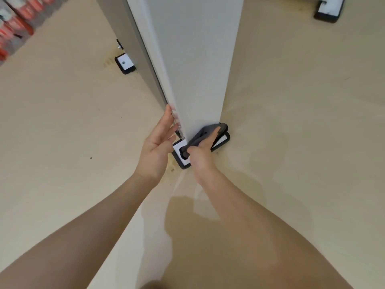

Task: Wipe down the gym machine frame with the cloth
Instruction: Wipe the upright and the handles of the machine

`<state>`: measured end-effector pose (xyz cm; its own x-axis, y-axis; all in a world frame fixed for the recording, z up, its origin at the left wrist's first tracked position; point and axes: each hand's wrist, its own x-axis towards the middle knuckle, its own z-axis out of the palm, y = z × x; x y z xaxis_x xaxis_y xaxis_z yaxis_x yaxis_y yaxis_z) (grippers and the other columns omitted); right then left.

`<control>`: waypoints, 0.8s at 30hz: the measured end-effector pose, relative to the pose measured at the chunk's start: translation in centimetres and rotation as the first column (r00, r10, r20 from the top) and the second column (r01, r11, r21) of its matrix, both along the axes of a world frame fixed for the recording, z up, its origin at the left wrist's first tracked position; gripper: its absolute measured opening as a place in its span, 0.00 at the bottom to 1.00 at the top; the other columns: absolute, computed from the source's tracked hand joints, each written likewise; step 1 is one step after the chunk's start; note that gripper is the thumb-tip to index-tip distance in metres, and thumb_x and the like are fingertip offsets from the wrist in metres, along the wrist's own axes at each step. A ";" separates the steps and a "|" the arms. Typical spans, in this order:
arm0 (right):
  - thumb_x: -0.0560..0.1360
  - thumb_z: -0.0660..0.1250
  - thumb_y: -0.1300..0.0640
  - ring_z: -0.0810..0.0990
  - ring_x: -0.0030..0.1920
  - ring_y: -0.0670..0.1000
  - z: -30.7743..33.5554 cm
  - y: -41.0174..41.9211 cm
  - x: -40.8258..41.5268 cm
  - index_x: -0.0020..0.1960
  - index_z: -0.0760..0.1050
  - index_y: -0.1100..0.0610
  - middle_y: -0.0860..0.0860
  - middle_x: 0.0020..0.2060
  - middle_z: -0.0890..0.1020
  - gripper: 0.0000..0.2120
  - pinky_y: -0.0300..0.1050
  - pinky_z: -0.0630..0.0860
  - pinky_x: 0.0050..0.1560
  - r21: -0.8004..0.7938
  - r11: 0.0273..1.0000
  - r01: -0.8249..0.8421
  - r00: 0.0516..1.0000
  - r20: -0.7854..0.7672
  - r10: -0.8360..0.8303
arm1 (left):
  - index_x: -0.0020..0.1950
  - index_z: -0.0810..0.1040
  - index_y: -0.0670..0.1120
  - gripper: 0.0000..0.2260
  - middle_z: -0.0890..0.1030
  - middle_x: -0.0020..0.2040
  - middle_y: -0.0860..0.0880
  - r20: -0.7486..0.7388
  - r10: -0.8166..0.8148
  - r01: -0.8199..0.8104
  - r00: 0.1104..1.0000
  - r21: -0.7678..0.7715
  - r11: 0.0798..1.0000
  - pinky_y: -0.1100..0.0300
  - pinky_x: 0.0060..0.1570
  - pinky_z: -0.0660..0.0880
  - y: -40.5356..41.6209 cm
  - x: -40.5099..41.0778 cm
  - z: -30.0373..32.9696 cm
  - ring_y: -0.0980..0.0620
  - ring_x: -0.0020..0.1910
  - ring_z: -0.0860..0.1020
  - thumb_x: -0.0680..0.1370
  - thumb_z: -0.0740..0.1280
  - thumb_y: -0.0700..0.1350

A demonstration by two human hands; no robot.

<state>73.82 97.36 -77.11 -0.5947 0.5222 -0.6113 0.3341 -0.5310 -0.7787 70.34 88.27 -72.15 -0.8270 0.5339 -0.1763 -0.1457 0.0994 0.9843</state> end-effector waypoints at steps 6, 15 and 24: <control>0.73 0.54 0.71 0.39 0.74 0.43 5.3 -2.6 1.7 0.70 0.37 0.37 0.36 0.70 0.37 0.42 0.51 0.49 0.75 0.611 0.791 0.024 0.945 -0.273 0.183 | 0.69 0.65 0.59 0.36 0.71 0.68 0.53 0.060 -0.053 0.056 0.997 -0.042 0.998 0.58 0.67 0.67 -0.4 -0.1 0.7 0.55 0.66 0.71 0.72 0.52 0.23; 0.75 0.52 0.75 0.50 0.75 0.50 4.6 -0.2 3.2 0.76 0.39 0.52 0.50 0.75 0.40 0.37 0.48 0.62 0.70 0.603 0.777 -0.180 0.963 -0.051 0.263 | 0.72 0.53 0.64 0.41 0.64 0.70 0.57 0.143 -0.095 0.125 0.985 -0.214 0.969 0.67 0.47 0.70 -0.1 0.6 2.6 0.55 0.64 0.68 0.71 0.49 0.24; 0.72 0.60 0.74 0.61 0.71 0.61 12.4 2.4 3.4 0.74 0.59 0.60 0.59 0.73 0.60 0.32 0.47 0.61 0.67 0.992 0.126 -0.021 0.927 -0.028 0.374 | 0.71 0.63 0.58 0.36 0.70 0.63 0.66 0.127 -0.081 0.118 0.989 -0.313 0.942 0.68 0.51 0.67 1.1 0.6 8.0 0.63 0.59 0.71 0.71 0.49 0.26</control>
